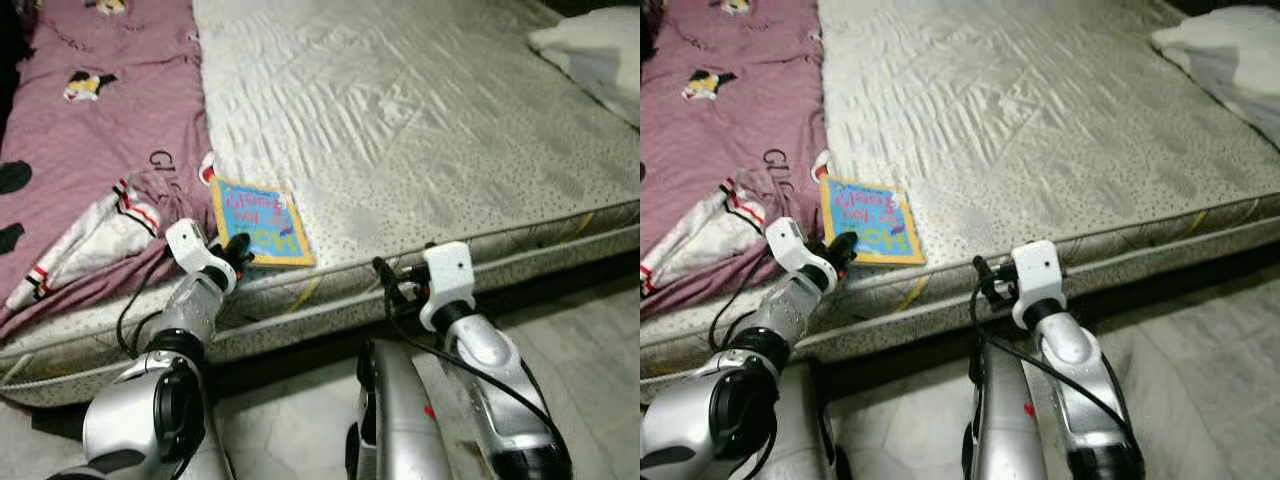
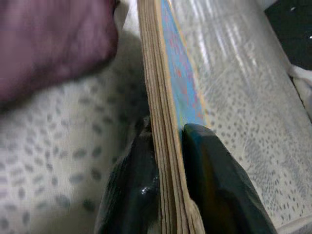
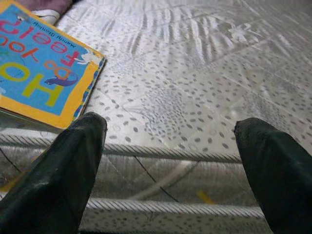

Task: Clean up the room

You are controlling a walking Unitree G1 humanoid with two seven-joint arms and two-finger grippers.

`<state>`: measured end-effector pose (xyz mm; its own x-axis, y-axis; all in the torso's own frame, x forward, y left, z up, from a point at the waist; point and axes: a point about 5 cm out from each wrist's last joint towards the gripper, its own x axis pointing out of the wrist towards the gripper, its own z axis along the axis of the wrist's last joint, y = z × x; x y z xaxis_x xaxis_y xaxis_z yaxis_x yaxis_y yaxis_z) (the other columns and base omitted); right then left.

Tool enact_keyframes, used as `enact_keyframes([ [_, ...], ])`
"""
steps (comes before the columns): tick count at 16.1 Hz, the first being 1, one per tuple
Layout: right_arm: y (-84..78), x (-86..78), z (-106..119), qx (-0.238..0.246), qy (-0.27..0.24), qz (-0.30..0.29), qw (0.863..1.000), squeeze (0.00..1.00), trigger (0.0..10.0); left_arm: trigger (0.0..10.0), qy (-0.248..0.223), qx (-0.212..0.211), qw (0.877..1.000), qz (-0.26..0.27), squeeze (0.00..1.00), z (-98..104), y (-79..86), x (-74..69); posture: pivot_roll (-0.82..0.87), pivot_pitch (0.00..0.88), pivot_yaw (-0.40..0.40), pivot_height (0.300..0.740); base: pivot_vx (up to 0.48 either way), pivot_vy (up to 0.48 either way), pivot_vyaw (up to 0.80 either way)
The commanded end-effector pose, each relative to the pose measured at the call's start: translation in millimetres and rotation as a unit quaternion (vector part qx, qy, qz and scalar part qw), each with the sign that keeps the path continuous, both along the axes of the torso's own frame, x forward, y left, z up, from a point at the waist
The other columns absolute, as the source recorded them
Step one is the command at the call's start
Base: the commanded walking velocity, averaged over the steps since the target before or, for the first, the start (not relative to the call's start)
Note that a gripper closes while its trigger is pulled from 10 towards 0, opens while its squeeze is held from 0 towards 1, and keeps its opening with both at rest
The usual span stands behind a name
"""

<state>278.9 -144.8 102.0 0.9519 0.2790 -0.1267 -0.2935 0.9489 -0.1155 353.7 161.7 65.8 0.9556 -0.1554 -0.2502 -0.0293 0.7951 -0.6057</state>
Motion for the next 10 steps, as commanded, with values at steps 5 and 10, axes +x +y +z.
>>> enact_keyframes([
  [5,12.9,15.8,-3.8,0.02,-0.006,0.011,1.0,0.0,10.0,0.0,-0.044,0.068,0.997,-0.009,0.0,23.5,8.3,13.1,-0.03,0.0,0.001,0.512,0.0,0.0,0.0],
  [10,46.9,32.8,6.9,0.104,-0.024,0.028,0.994,0.0,10.0,0.0,-0.136,0.16,0.977,-0.027,0.0,41.3,8.2,2.1,0.05,0.0,0.022,0.512,0.0,0.0,0.0],
])
